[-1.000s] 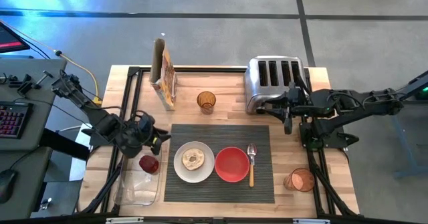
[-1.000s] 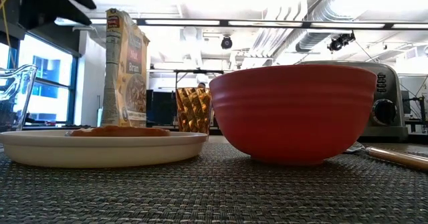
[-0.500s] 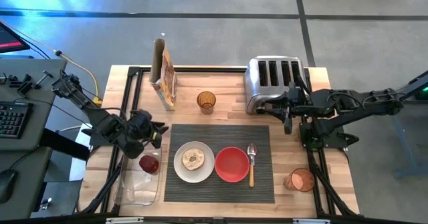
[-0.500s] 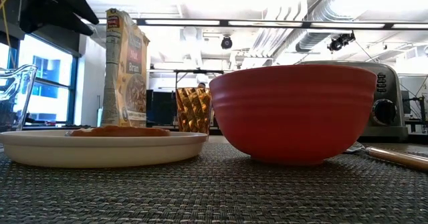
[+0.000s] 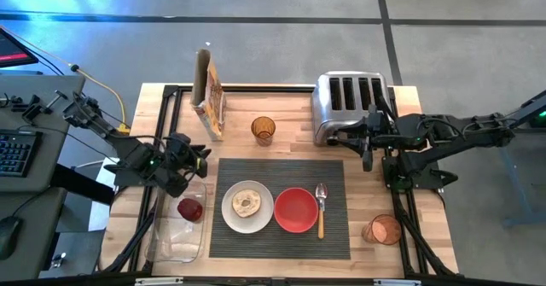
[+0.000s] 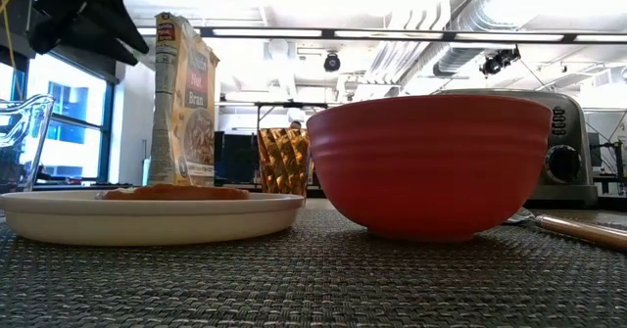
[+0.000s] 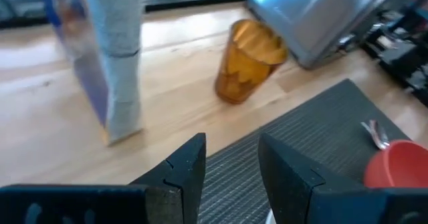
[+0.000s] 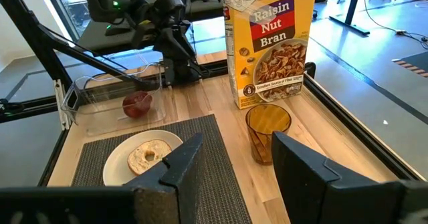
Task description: Arrange a breakfast setting
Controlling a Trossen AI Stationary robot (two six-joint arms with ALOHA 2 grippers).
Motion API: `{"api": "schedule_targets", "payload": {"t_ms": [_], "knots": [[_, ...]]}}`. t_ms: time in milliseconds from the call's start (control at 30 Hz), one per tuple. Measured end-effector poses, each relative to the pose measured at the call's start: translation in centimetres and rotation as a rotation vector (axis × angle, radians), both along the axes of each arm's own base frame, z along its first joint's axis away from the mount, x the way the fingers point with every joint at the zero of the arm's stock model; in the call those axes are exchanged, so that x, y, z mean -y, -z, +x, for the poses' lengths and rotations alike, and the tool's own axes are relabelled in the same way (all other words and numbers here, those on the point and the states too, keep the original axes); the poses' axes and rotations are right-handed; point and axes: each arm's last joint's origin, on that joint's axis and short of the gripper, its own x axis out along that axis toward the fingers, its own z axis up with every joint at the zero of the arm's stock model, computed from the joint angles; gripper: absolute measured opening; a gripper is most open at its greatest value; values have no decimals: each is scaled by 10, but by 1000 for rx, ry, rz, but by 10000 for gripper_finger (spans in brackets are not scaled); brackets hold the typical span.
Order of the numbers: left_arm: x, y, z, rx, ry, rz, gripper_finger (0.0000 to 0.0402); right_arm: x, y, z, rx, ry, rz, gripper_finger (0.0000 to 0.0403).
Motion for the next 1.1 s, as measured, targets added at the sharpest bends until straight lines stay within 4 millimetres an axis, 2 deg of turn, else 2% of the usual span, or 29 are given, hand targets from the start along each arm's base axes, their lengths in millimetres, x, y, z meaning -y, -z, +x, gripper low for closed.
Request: {"api": "schedule_targets", "payload": {"t_ms": [233, 400, 567, 767, 1100], "knots": [[-9, 13, 2, 9, -113, -74, 131, 0, 0, 0, 0, 0, 0, 154], [-16, 27, 6, 55, -191, -106, 151, 0, 0, 0, 0, 0, 0, 154], [-24, 36, 10, 55, -216, -45, 188, 0, 0, 0, 0, 0, 0, 154], [-33, 36, 13, 33, -253, -5, 245, 0, 0, 0, 0, 0, 0, 154], [-47, 46, 31, -13, -350, 26, 317, 0, 0, 0, 0, 0, 0, 154]]}}
